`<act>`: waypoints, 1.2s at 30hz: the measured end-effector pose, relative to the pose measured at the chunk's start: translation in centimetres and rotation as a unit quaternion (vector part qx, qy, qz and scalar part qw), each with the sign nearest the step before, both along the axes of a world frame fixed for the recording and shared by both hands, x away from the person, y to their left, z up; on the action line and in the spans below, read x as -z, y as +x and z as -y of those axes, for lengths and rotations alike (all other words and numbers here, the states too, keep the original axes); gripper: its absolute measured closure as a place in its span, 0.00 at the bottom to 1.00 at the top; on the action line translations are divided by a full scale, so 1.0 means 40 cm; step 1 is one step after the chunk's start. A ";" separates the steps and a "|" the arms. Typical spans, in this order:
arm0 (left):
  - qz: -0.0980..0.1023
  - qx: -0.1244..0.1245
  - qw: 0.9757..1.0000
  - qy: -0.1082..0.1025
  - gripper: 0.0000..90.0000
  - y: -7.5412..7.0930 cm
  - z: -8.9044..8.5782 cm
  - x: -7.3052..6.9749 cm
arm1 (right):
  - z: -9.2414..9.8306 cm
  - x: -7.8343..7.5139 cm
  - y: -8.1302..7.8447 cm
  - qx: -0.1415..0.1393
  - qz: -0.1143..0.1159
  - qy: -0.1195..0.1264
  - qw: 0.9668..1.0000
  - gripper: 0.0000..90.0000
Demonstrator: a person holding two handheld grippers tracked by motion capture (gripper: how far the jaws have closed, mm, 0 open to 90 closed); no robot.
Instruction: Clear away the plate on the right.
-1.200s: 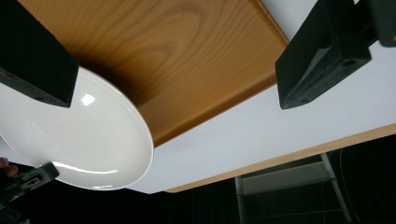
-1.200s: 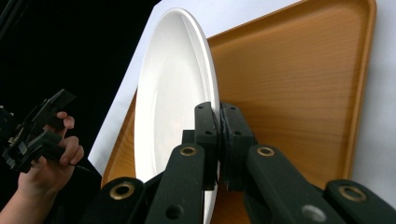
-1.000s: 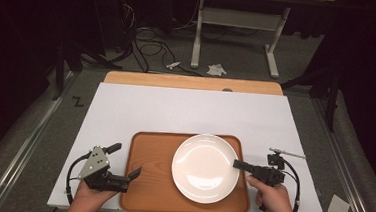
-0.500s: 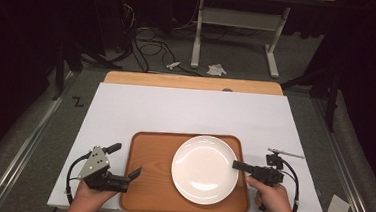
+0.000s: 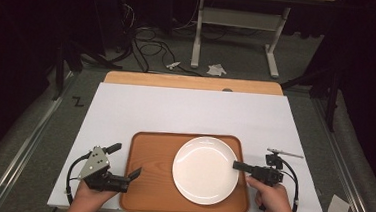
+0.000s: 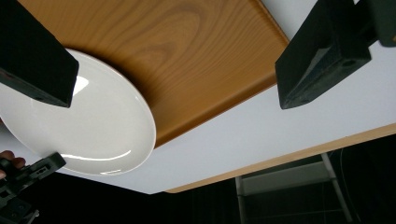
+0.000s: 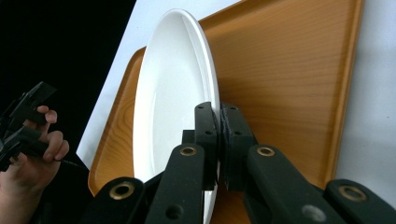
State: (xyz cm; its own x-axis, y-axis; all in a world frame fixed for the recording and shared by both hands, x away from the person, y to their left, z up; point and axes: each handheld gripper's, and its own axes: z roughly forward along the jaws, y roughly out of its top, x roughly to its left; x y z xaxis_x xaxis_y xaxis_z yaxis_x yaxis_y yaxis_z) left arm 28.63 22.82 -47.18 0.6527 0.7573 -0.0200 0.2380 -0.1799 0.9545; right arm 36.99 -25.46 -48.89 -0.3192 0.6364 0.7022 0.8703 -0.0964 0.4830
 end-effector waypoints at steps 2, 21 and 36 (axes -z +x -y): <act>0.000 0.000 1.000 -0.001 0.00 0.000 0.000 0.000 | 0.000 0.001 0.001 0.001 0.001 -0.001 1.000 1.00; -0.004 0.000 1.000 0.001 0.00 0.002 0.003 0.003 | -0.001 0.011 0.006 0.001 -0.008 -0.030 1.000 0.97; -0.005 0.004 1.000 0.005 0.00 0.004 0.006 0.005 | -0.011 0.024 0.013 0.002 -0.013 -0.073 0.997 0.93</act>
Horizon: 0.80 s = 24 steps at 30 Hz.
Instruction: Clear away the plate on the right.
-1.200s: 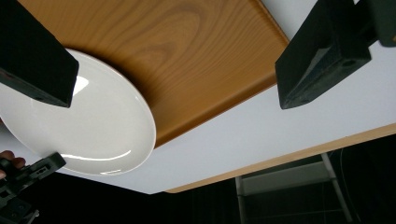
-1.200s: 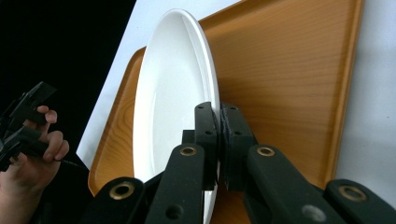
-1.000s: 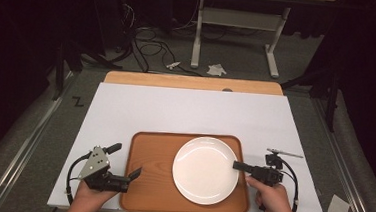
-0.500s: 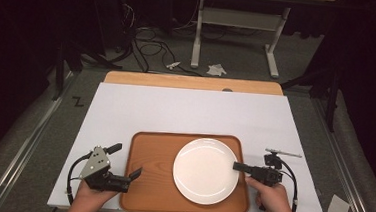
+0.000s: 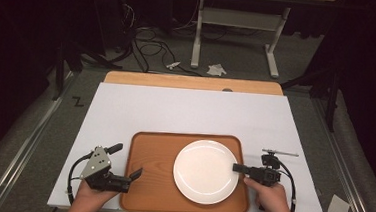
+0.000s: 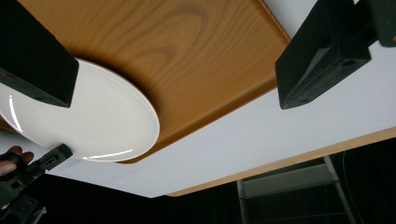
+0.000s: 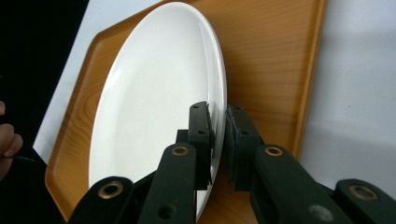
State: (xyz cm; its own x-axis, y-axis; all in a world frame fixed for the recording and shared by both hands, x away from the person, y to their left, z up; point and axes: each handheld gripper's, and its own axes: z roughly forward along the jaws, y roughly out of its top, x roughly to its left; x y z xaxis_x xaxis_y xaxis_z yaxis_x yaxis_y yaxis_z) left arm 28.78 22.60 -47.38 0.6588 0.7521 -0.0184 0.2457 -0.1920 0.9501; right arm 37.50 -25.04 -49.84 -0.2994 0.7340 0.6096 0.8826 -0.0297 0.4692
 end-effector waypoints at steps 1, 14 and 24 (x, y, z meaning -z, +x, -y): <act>0.001 -0.001 1.000 0.000 0.00 0.000 0.001 0.000 | -0.001 0.000 0.000 0.000 -0.002 -0.003 1.000 0.93; 0.000 0.000 1.000 0.002 0.00 0.000 0.003 0.001 | -0.012 0.003 0.000 0.000 0.001 -0.039 0.999 0.91; 0.000 0.001 1.000 0.002 0.00 -0.001 0.003 0.000 | -0.030 0.002 -0.004 -0.013 0.013 -0.086 0.996 0.86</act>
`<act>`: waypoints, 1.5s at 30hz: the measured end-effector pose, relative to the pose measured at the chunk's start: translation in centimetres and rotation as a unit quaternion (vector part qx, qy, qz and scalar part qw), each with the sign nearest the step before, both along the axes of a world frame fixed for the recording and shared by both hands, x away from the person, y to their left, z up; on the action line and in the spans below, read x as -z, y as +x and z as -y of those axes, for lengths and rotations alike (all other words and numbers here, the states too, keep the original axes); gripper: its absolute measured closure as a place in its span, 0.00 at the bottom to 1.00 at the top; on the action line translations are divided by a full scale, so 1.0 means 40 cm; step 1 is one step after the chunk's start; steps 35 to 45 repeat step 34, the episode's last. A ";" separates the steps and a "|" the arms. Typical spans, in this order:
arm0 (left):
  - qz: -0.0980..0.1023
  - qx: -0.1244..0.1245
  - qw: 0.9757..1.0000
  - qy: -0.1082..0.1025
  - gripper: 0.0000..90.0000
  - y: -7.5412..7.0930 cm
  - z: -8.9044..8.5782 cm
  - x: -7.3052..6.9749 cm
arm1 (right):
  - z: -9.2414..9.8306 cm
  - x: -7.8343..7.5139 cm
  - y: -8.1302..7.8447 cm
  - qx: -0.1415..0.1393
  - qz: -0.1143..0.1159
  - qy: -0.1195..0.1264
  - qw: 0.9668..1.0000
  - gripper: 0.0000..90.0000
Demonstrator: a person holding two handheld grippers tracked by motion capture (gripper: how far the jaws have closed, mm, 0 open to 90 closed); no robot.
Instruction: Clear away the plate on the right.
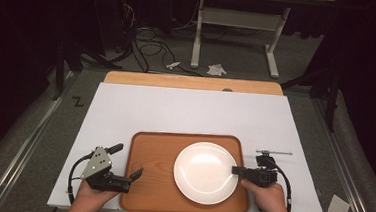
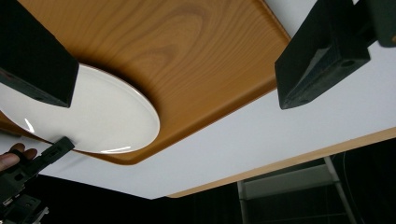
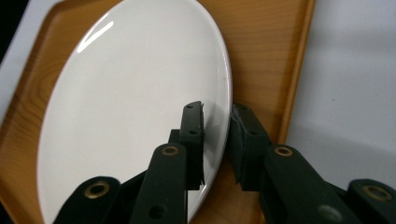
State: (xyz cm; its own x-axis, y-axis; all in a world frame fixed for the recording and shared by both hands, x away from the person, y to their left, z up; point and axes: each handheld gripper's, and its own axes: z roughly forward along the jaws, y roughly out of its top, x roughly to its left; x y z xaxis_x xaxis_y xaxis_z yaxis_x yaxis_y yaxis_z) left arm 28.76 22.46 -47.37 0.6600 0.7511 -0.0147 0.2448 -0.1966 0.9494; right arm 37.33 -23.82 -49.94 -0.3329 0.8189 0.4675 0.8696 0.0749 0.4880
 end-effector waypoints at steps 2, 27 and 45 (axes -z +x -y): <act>0.001 0.000 1.000 0.001 0.00 -0.001 0.001 -0.001 | -0.004 -0.003 -0.003 -0.003 0.007 -0.012 1.000 0.85; -0.015 -0.013 1.000 -0.004 0.00 0.033 0.021 -0.005 | 0.153 -0.146 -0.119 0.005 0.294 -0.032 0.955 0.06; -0.018 -0.016 1.000 -0.006 0.00 0.031 0.021 -0.007 | 0.155 -0.147 -0.117 0.011 0.296 -0.030 0.955 0.01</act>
